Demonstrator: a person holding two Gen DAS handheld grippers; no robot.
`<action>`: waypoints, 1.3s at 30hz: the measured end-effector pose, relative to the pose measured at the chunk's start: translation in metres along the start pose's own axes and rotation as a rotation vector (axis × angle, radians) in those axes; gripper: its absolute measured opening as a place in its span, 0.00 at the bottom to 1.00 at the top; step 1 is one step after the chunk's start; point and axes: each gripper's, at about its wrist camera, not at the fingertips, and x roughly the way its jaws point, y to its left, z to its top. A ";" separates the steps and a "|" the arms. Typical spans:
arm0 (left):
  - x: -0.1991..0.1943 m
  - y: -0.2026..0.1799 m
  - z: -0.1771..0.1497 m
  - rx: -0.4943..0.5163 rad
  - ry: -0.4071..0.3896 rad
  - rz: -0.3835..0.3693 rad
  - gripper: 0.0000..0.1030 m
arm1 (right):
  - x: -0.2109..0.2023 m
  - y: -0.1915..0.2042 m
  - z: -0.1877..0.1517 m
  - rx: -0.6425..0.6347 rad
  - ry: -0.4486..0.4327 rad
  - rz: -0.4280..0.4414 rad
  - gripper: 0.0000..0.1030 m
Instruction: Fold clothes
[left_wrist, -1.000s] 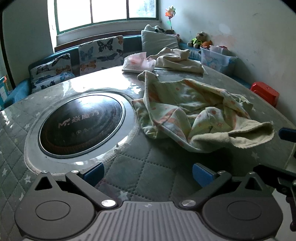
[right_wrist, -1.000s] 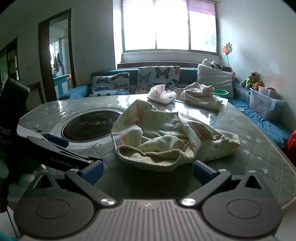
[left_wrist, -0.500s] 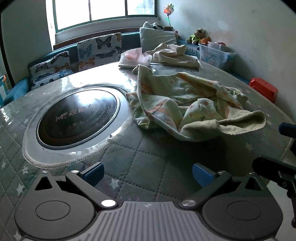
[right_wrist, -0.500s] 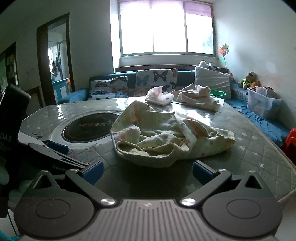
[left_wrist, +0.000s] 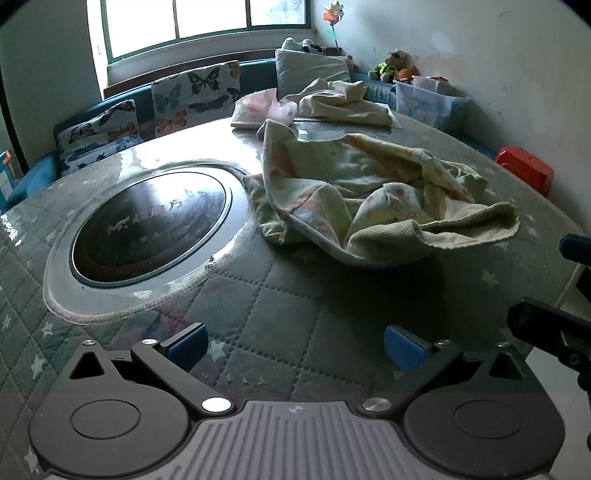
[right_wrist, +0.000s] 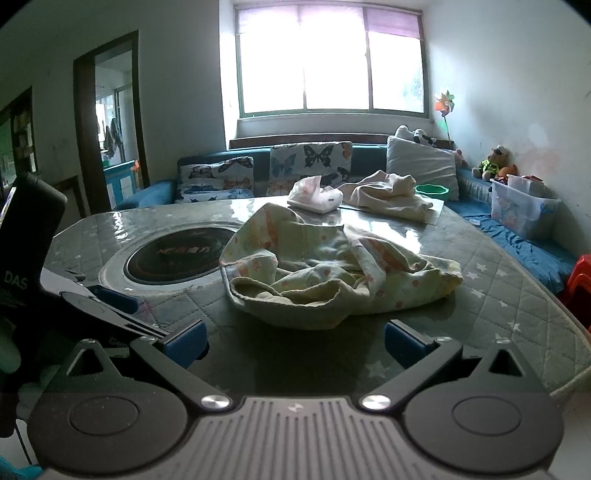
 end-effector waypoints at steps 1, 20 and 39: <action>0.001 0.000 0.001 0.001 0.000 -0.001 1.00 | 0.001 0.000 0.000 0.001 0.001 0.000 1.00; 0.018 -0.003 0.012 0.001 0.032 0.001 1.00 | 0.018 -0.005 0.007 -0.004 0.018 0.007 1.00; 0.038 0.010 0.034 -0.033 0.066 0.015 1.00 | 0.043 -0.003 0.026 -0.032 0.025 0.027 1.00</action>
